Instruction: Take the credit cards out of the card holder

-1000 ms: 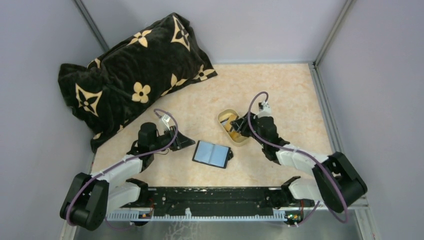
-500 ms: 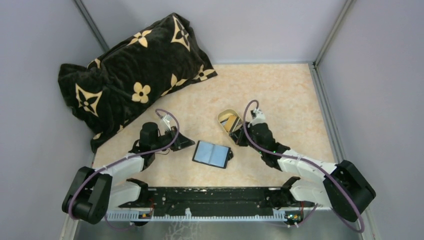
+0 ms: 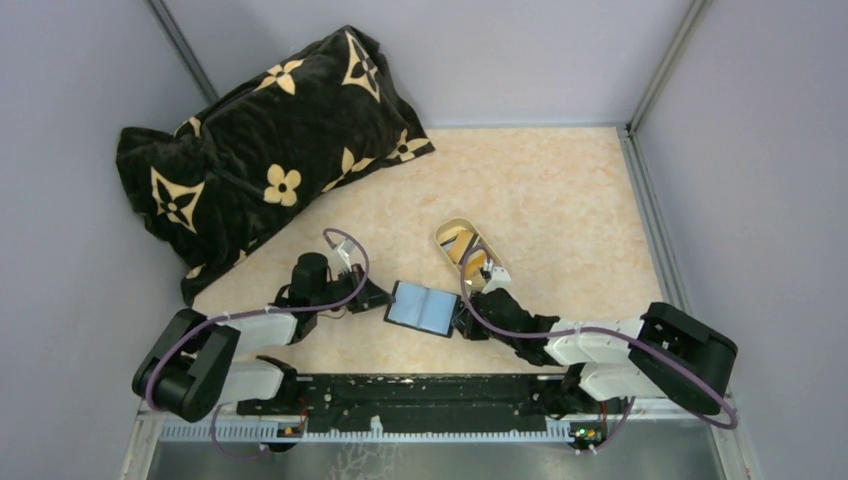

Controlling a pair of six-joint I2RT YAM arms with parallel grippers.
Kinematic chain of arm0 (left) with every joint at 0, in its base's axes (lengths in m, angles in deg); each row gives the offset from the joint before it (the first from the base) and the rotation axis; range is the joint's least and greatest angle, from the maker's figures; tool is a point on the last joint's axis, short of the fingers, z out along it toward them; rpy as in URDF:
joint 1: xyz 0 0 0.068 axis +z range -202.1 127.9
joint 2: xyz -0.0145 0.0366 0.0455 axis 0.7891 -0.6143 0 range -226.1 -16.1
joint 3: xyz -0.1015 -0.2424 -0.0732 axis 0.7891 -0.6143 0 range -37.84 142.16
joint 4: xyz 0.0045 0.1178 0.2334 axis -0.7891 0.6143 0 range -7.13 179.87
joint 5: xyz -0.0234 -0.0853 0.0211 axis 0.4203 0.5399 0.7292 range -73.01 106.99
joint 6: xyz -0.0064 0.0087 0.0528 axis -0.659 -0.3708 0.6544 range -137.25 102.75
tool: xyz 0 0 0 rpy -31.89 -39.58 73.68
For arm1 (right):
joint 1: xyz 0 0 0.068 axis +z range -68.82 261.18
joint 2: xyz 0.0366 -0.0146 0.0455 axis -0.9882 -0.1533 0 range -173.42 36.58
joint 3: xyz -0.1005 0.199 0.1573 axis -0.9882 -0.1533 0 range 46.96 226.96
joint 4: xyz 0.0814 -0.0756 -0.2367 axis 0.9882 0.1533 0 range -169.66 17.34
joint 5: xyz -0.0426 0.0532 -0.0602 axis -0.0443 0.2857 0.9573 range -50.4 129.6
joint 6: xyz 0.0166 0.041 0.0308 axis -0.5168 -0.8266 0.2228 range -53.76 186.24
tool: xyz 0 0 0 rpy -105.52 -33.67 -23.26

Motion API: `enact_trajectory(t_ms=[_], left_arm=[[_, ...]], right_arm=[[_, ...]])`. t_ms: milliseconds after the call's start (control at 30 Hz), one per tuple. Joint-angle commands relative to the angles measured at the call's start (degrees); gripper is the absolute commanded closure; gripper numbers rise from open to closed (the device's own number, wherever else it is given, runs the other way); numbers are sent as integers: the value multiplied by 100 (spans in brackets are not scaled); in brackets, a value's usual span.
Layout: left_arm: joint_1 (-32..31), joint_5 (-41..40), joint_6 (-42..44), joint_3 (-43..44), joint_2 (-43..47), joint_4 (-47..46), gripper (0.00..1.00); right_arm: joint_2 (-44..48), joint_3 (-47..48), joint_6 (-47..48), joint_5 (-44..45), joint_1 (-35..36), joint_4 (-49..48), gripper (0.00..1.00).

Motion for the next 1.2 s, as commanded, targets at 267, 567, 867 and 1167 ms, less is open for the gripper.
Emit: enact_trajectory(t_ms=[267,567,867,1167], left_arm=[[-491,-423,76,-126,-976,-743,100],[-849,-246,-307,-67,-1977,-1791,100],[-993,-24,-733,-106,-2727,-2884,100],[-985,-13,-696,-149,-2428,-2748,100]], right_arm=[[-859,313,-159,-16,49,-900,100],[-1363,541,-91,-192,49,-1220,100],[-1310,888,127,-182,41,-954,100],[-1159,846,113,-167,41,-854,100]])
